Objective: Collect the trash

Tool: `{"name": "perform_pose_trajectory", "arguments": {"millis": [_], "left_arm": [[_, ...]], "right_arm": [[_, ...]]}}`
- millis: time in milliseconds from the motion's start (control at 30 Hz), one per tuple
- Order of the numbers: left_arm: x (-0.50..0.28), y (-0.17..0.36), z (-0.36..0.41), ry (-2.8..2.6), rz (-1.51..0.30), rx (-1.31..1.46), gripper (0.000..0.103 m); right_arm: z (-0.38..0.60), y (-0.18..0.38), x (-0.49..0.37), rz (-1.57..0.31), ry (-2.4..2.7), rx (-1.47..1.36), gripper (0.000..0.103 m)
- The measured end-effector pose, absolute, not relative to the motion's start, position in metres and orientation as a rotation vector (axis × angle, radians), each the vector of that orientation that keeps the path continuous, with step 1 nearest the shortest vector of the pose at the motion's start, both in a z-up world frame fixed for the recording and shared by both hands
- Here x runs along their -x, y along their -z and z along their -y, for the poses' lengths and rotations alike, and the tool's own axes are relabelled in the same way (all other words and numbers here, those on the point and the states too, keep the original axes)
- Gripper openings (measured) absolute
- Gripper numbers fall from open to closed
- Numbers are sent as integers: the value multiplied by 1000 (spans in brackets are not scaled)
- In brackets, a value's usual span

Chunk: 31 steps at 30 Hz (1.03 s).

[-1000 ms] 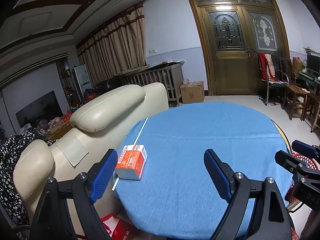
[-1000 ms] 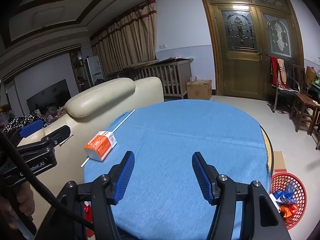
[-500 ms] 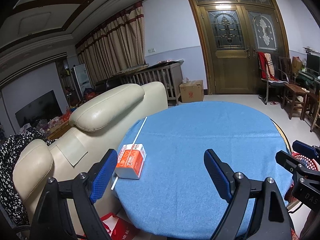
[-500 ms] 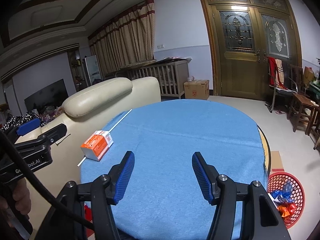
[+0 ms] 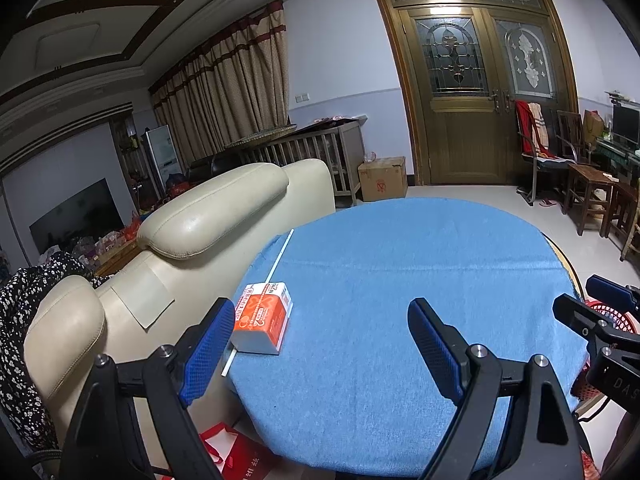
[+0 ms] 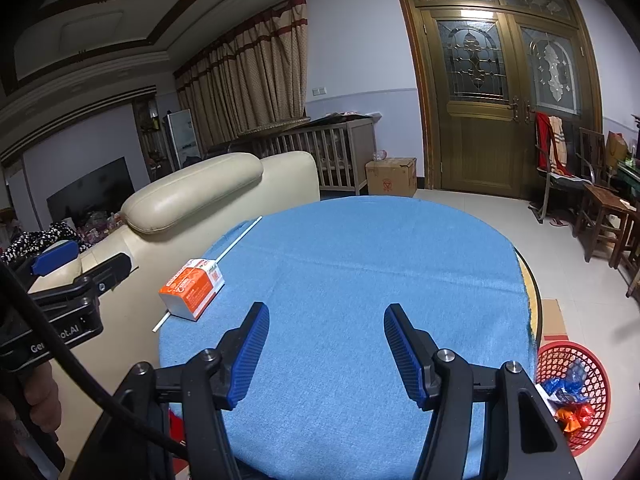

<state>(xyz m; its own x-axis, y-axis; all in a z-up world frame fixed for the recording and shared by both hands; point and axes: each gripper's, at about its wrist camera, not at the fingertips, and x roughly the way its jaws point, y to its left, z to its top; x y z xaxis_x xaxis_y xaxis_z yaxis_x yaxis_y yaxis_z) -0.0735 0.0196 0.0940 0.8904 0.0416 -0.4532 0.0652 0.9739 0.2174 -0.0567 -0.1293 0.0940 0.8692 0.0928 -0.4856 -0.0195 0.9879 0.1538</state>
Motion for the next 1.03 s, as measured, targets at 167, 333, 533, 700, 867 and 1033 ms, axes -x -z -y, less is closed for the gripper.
{"name": "perform_pose_trajectory", "arguments": {"millis": [167, 333, 533, 700, 867, 1033], "left_arm": [[72, -91, -20, 16, -481, -228, 88], [67, -87, -18, 20, -492, -229, 88], [51, -82, -14, 26, -517, -226, 88], [36, -77, -8, 26, -539, -227, 88], [18, -70, -5, 22, -574, -222, 88], [-6, -59, -2, 15, -606, -217, 88]], "right_arm": [[131, -92, 55, -520, -53, -149, 64], [134, -89, 50, -531, -43, -147, 64], [146, -83, 35, -551, -19, -150, 64], [155, -78, 16, -577, -2, -158, 64], [164, -69, -7, -603, 11, -168, 64], [177, -50, -38, -632, 39, -166, 64]]}}
